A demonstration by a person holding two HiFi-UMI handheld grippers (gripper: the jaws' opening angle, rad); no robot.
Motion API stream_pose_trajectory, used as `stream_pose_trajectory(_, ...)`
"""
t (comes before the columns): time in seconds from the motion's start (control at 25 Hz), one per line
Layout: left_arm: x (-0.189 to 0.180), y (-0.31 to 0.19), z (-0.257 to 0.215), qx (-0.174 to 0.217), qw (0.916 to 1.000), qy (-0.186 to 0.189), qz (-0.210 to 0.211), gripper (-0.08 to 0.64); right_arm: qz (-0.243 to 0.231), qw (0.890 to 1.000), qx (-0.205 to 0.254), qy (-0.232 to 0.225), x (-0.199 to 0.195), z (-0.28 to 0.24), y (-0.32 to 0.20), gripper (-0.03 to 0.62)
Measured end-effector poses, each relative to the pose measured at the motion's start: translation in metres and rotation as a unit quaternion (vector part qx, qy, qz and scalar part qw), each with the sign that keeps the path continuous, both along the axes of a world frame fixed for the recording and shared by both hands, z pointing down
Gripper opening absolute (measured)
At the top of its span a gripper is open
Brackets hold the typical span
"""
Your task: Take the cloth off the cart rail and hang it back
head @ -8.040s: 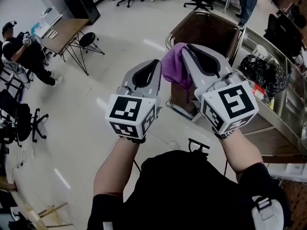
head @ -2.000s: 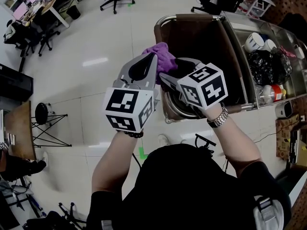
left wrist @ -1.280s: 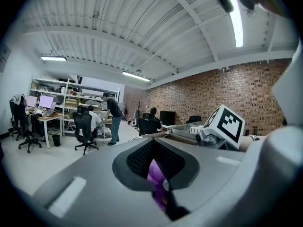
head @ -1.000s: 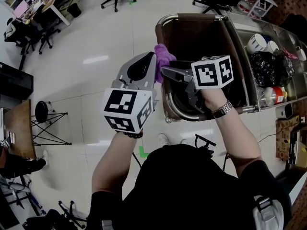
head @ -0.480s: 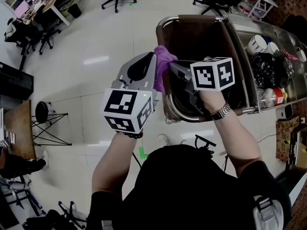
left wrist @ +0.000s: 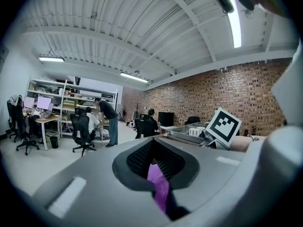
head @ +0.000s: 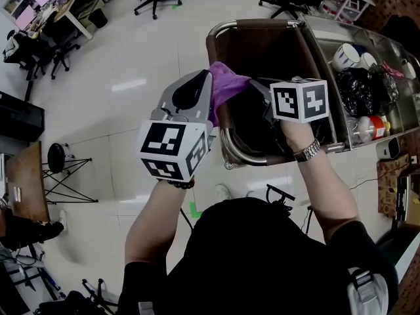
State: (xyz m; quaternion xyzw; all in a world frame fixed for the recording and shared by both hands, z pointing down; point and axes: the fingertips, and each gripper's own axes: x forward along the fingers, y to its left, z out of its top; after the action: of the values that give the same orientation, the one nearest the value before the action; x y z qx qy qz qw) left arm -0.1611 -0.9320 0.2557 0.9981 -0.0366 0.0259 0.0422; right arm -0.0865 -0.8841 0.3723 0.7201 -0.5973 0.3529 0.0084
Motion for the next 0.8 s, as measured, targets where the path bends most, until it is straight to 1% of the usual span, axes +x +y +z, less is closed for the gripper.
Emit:
stream_pose_trajectory(0.2,0.006,0.01,-0.001,0.001,1.0,0.0,0.004,0.0,0.038,0.999,-0.01,0.016,0.027,-0.002,0.025,0.012)
stream_pose_trajectory(0.4,0.011,0.02,0.001,0.003,1.0,-0.002,0.005,0.0,0.035,0.998,-0.042,0.029,0.03,0.013,0.035,0.023)
stream_pose_trajectory(0.44,0.011,0.021,0.002,0.004,1.0,-0.002,0.004,0.0,0.033,0.998,-0.048,0.035,0.029,0.016,0.035,0.06)
stream_pose_trajectory(0.48,0.011,0.021,0.002,0.004,1.0,-0.003,0.003,0.0,0.03,0.997,-0.052,0.04,0.028,0.018,0.035,0.139)
stream_pose_trajectory(0.52,0.01,0.021,0.002,0.004,1.0,-0.003,0.001,0.0,0.026,0.997,-0.052,0.043,0.027,0.019,0.034,0.186)
stream_pose_trajectory(0.56,0.01,0.022,0.003,0.004,1.0,-0.003,-0.002,0.0,0.023,0.998,-0.05,0.044,0.026,0.019,0.034,0.196)
stream_pose_trajectory(0.72,0.008,0.026,0.004,0.005,0.9999,-0.005,-0.011,0.0,0.005,0.999,-0.032,0.033,0.019,0.017,0.034,0.198)
stream_pose_trajectory(0.8,0.007,0.028,0.004,0.006,0.9999,-0.005,-0.014,0.0,0.0,0.999,-0.019,0.037,0.015,0.009,0.034,0.198)
